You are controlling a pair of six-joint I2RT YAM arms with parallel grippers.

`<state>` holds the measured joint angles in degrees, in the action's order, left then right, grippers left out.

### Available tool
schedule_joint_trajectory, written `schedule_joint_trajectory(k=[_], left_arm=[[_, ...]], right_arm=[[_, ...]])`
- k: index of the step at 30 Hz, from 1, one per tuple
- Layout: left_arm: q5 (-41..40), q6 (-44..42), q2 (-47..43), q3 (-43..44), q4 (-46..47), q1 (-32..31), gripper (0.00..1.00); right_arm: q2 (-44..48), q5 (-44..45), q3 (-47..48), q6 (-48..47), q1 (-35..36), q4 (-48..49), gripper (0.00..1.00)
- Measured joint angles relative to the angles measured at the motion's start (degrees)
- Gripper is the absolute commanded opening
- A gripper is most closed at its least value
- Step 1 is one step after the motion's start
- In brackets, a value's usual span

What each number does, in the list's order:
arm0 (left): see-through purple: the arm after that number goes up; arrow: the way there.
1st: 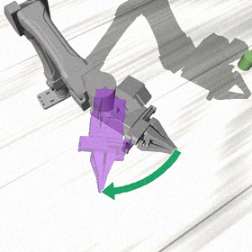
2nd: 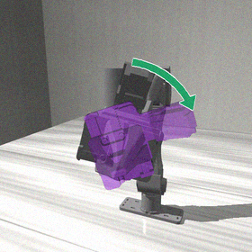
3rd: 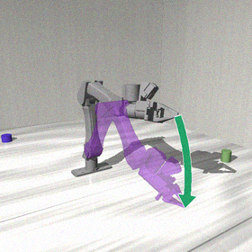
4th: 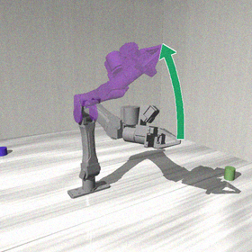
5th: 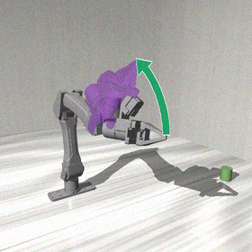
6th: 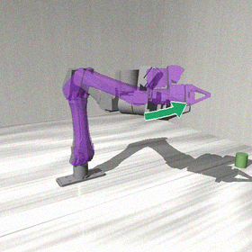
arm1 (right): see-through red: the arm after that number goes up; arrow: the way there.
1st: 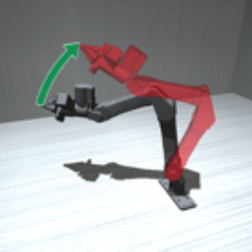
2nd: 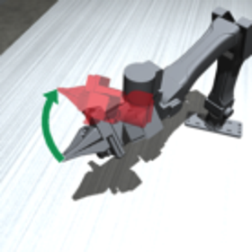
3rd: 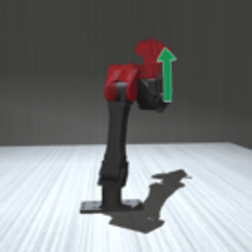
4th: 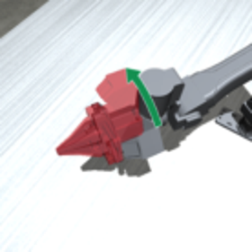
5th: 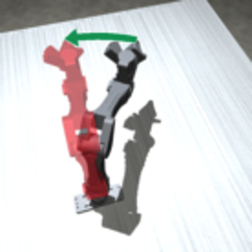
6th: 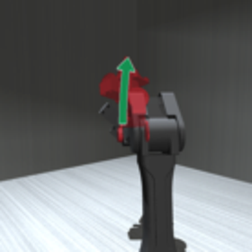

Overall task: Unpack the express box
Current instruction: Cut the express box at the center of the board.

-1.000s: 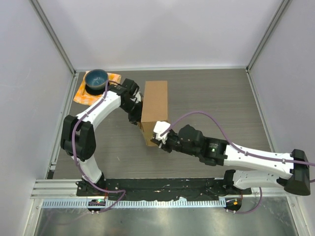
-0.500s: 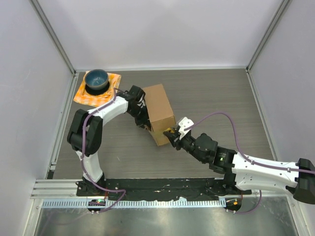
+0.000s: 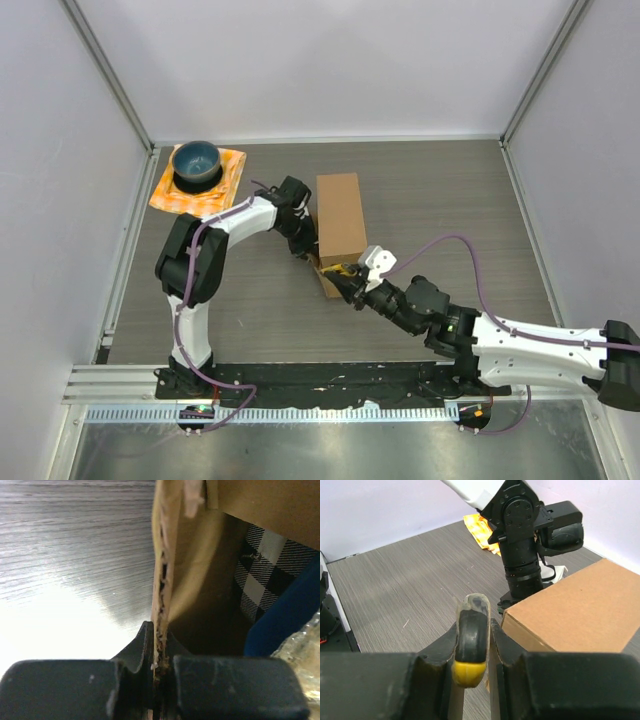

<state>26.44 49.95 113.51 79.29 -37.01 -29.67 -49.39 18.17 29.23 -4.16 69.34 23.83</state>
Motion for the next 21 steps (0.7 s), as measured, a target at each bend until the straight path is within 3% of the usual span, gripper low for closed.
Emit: schedule_joint_trajectory(k=[17, 20, 21], left_arm=[[-3.2, 1.1, 0.7, 1.2, 0.3, -1.8, 0.02], [-3.5, 0.7, 0.8, 1.3, 0.9, -2.6, 0.37], [-3.3, 0.4, 1.0, 1.6, 0.8, -2.8, 0.41]], right_arm=[[0.5, 11.4, -7.8, -0.7, 1.0, 1.7, 0.01], [0.5, 13.0, -8.1, -0.1, 1.0, 1.9, 0.01], [0.7, 13.6, -8.1, 0.1, 1.1, 1.8, 0.01]])
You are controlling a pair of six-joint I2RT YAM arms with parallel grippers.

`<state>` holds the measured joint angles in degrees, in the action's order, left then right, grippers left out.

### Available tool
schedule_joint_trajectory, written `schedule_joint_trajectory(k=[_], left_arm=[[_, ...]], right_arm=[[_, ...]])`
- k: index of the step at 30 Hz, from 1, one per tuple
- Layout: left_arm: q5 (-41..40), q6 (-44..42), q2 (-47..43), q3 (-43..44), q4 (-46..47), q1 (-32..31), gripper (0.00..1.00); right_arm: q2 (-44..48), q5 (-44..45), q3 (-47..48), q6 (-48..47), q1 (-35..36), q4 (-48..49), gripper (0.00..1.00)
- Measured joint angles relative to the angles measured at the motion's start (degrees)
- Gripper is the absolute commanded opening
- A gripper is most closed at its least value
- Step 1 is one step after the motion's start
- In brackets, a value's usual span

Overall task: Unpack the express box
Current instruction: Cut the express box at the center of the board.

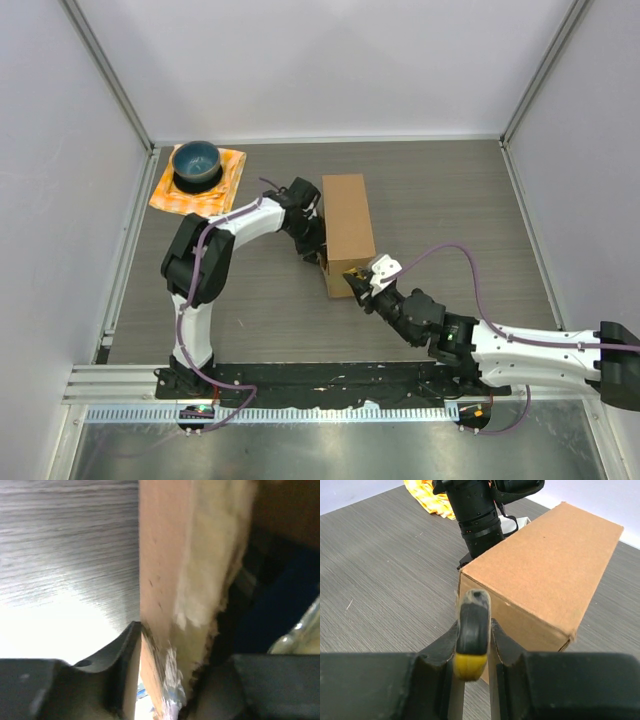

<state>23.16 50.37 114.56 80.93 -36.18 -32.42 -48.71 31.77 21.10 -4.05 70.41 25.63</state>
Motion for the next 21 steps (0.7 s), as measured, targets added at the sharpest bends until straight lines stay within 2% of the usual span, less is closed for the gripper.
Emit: schedule_joint_trajectory(k=[1, 2, 3, 5, 6, 12, 14, 19, 21], left_arm=[[0.3, -0.8, 0.2, 0.4, -0.1, -0.2, 0.45], [0.6, -1.4, 0.2, 0.7, -0.2, -0.5, 0.70], [0.6, -2.2, 0.2, 0.8, -0.3, -0.7, 0.83], [0.5, -4.6, 0.2, 0.9, -0.6, -0.9, 0.96], [0.4, -5.3, 0.2, 0.9, -0.9, -0.9, 1.00], [-0.1, -14.5, -1.8, 1.0, -3.4, -0.7, 1.00], [0.3, -19.3, -2.8, 1.1, -6.4, -0.7, 0.94], [0.3, -31.1, -9.0, -2.2, -9.4, -0.7, 0.90], [-0.5, -36.6, -12.0, -2.8, -12.0, -0.7, 0.84]], right_arm=[[0.2, 0.6, 0.0, 0.3, 0.1, -0.3, 0.01], [0.5, 1.2, 0.0, 0.7, 0.1, -0.7, 0.01], [1.0, 1.8, 0.0, 1.1, 0.1, -1.2, 0.01], [2.3, 3.1, 0.0, 1.6, 0.1, -2.0, 0.01], [3.2, 4.1, 0.0, 1.8, 0.1, -2.7, 0.01], [7.2, 6.7, 0.0, 4.5, 0.3, -6.3, 0.01], [7.8, 7.2, 0.0, 5.1, 0.4, -7.4, 0.01], [8.0, 6.5, 0.0, 6.6, 0.6, -9.7, 0.01], [8.2, 6.4, 0.0, 7.1, 0.7, -10.8, 0.01]])
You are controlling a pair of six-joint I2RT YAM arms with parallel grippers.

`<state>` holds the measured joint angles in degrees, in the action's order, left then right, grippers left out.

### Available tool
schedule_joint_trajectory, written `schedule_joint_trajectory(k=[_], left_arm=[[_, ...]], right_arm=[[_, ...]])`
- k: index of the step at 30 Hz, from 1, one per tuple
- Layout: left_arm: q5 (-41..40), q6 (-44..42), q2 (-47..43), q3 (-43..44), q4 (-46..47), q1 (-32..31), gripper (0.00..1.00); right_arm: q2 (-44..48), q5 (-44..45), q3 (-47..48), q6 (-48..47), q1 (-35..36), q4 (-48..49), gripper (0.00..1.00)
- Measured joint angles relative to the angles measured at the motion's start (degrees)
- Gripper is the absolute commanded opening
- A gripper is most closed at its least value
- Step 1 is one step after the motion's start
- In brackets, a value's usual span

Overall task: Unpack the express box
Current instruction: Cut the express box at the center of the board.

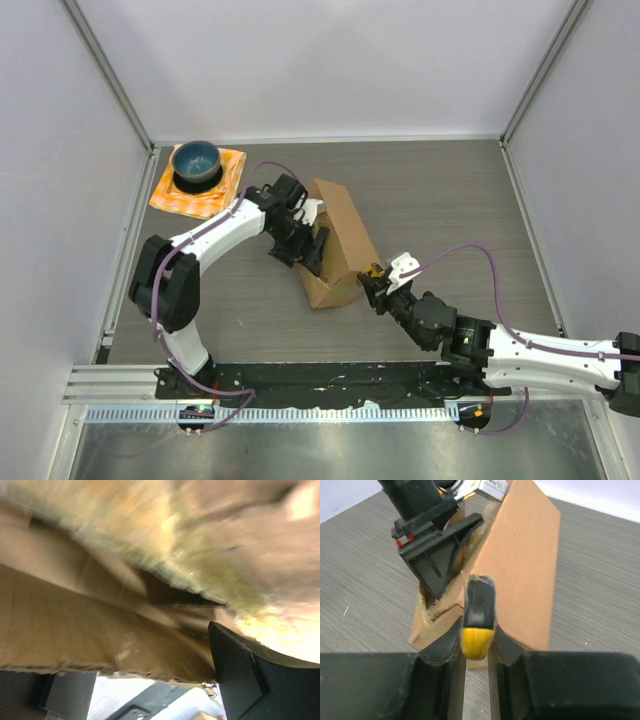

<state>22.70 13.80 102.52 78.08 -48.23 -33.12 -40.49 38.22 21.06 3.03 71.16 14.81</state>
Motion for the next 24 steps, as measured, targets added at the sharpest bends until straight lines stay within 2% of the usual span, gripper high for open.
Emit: schedule_joint_trajectory(k=[7, 11, 14, 19, 24], left_arm=[[-5.6, -15.6, -5.6, -0.6, -6.7, 0.3, 0.82], [-5.6, -18.9, -10.2, -7.0, -3.0, 0.6, 0.82], [-4.9, -18.8, -13.4, -12.1, 0.7, 1.3, 0.81], [-3.8, -18.0, -14.4, -13.6, 3.2, 1.6, 0.84], [-1.1, -15.2, -16.1, -17.2, 8.5, 0.9, 0.83]], right_arm=[[2.6, 0.9, -0.1, 2.2, 0.0, -2.5, 0.01], [3.0, 0.2, -0.4, 3.4, 0.0, -1.8, 0.01], [2.4, -0.4, -0.8, 3.8, -0.1, -0.2, 0.01], [0.7, -1.0, -0.3, 3.3, -0.2, 1.9, 0.01], [-0.8, -1.4, 1.6, 0.3, -0.4, 2.0, 0.01]])
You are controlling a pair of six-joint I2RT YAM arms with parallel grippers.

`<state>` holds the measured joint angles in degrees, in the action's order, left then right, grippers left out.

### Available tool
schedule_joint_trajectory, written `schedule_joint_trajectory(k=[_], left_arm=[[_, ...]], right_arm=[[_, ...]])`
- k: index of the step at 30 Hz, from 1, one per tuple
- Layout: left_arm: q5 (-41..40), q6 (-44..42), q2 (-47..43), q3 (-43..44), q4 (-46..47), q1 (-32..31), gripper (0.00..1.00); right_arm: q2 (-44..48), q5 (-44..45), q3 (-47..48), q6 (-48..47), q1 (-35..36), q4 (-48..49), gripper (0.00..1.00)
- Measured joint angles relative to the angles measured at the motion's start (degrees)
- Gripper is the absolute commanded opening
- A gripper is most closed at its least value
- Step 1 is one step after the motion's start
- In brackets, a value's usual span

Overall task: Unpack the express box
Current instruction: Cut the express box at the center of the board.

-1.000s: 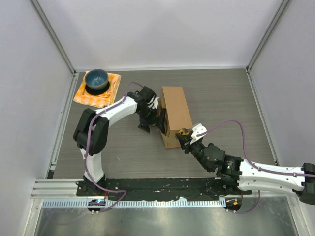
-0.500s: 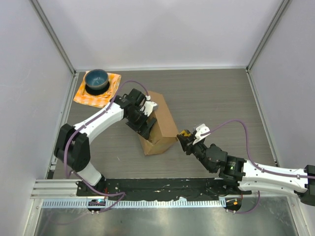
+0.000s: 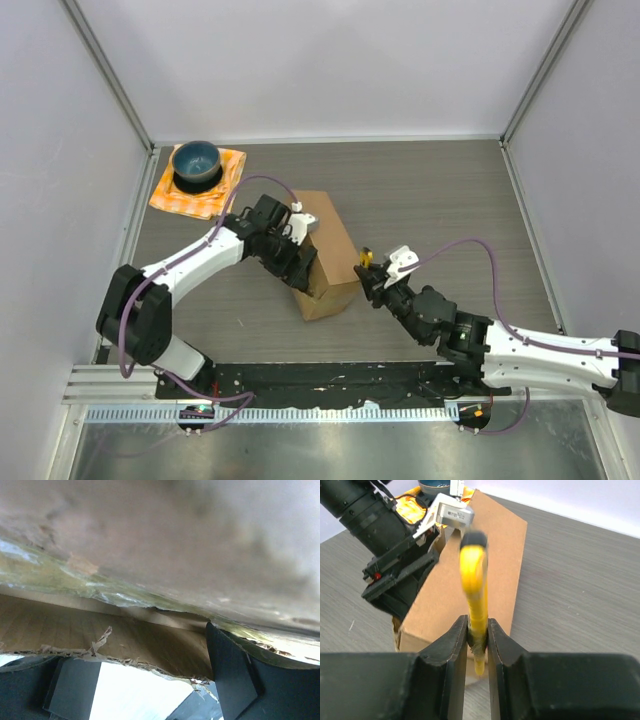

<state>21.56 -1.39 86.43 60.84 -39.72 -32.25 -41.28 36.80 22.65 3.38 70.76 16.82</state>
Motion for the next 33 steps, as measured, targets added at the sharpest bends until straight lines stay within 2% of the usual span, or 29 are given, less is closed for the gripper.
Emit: schedule_joint_trajectory(k=[6, 9, 10, 12, 13, 18, 23, 26, 29, 30, 32, 33], left_arm=[[4.7, 4.2, 1.4, -2.6, 9.0, -2.0, 0.74], [7.1, 8.8, 2.5, -3.4, 13.3, -2.4, 0.53], [7.3, 10.3, 3.1, -3.4, 14.6, -2.6, 0.23], [8.1, 13.4, 5.6, -2.6, 17.3, -2.6, 0.02], [8.0, 14.8, 7.1, -1.8, 18.5, -2.6, 0.00], [10.5, 24.0, 16.4, 4.3, 20.8, -1.2, 0.00], [11.3, 33.0, 17.5, 4.6, 21.9, -1.9, 0.00], [8.6, 37.1, 17.6, 5.7, 20.7, -2.5, 0.06], [4.6, 38.9, 17.9, 8.5, 18.5, -3.5, 0.29], [3.9, 39.0, 17.9, 9.1, 18.1, -3.8, 0.46], [2.8, 38.4, 17.9, 10.4, 16.9, -4.0, 0.55], [2.1, 37.6, 17.9, 11.1, 15.8, -4.0, 0.68]], right_arm=[[-8.7, 0.5, 4.5, -3.8, -0.7, 3.0, 0.01], [-7.5, 0.4, 4.5, -4.8, -0.7, 3.2, 0.01], [-6.4, 0.1, 4.5, -4.8, -0.7, 3.3, 0.01], [-2.8, -1.6, 4.8, -4.8, -0.6, 3.3, 0.01], [-1.0, -2.2, 5.1, -4.8, -0.5, 3.1, 0.01], [3.1, -6.6, 9.0, -5.0, -0.4, 0.7, 0.01], [3.1, -11.6, 10.5, -4.5, -0.4, -1.9, 0.01], [1.4, -12.9, 10.1, -4.4, -0.4, -1.8, 0.01], [-0.3, -12.9, 7.5, -3.6, -0.4, -1.1, 0.01], [-0.5, -12.9, 6.5, -3.3, -0.4, -1.3, 0.01], [-0.8, -12.9, 5.2, -2.7, -0.4, -2.1, 0.01], [-0.8, -12.9, 5.1, -2.5, -0.4, -2.3, 0.01]])
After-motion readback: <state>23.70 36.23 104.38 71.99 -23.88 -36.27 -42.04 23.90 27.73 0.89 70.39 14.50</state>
